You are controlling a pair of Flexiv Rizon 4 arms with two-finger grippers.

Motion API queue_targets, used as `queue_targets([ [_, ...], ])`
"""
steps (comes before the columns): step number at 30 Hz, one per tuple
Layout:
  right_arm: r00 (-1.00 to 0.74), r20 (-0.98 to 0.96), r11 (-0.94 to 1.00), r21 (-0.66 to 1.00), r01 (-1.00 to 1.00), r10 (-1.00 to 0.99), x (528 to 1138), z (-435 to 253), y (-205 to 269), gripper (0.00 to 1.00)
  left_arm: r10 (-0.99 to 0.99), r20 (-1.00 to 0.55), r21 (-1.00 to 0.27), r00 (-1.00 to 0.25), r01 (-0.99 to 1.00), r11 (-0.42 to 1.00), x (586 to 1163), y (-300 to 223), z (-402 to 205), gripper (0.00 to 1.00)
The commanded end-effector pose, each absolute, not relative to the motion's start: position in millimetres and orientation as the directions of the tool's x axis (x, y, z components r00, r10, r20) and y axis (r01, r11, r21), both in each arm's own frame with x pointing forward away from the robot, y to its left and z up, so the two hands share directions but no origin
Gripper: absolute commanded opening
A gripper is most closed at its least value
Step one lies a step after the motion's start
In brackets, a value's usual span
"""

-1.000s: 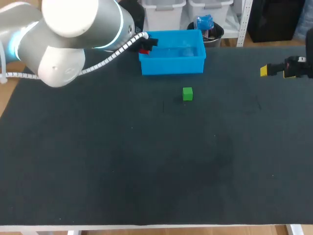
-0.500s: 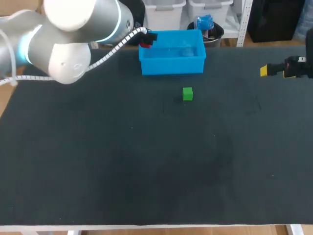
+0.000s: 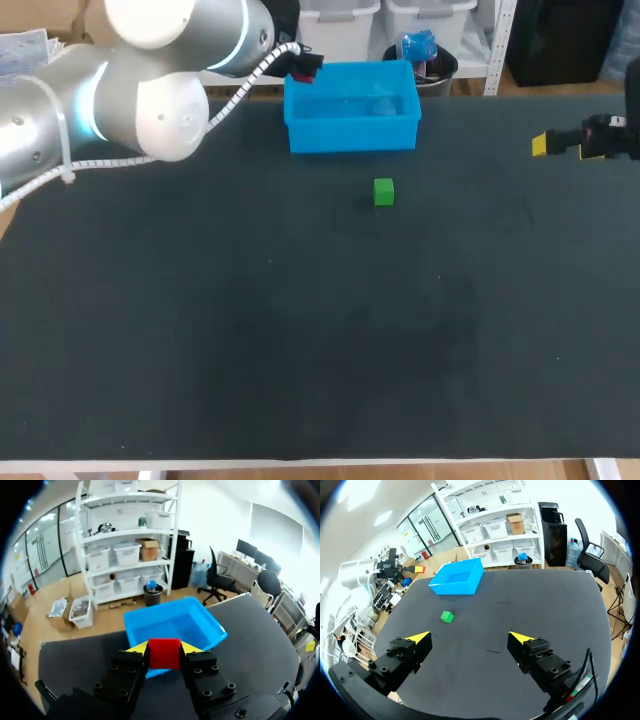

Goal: Use the left arm to pick the red cube and place it into the blue plastic box first, then use the right arm to grasp the green cube and put it into the same blue plastic box after the first action is fully finished.

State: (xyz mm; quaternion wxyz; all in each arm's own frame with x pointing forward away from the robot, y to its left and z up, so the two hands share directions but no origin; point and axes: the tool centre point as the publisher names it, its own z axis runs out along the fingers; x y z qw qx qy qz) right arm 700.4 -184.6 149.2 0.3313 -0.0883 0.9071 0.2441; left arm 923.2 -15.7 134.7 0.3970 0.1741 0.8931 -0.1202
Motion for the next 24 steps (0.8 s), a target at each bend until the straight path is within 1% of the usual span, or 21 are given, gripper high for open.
queue_targets([
  [1, -0.765, -0.644, 0.866, 0.383, -0.322, 0.001, 700.2, 149.4, -184.8, 1.0, 0.216, -0.749, -0.089, -0.627, 0.419, 0.904, 950.4, -22.2, 120.7, 0.0],
  [14, -0.765, -0.644, 0.866, 0.383, -0.322, 0.001, 700.2, 149.4, -184.8, 1.0, 0.224, -0.736, -0.096, -0.639, 0.426, 0.9, 966.1, -28.1, 109.8, 0.0],
  [24, -0.765, -0.644, 0.866, 0.383, -0.322, 0.001, 700.2, 149.4, -184.8, 1.0, 0.253, -0.686, -0.084, -0.683, 0.419, 0.904, 975.7, -40.1, 92.5, 0.0],
])
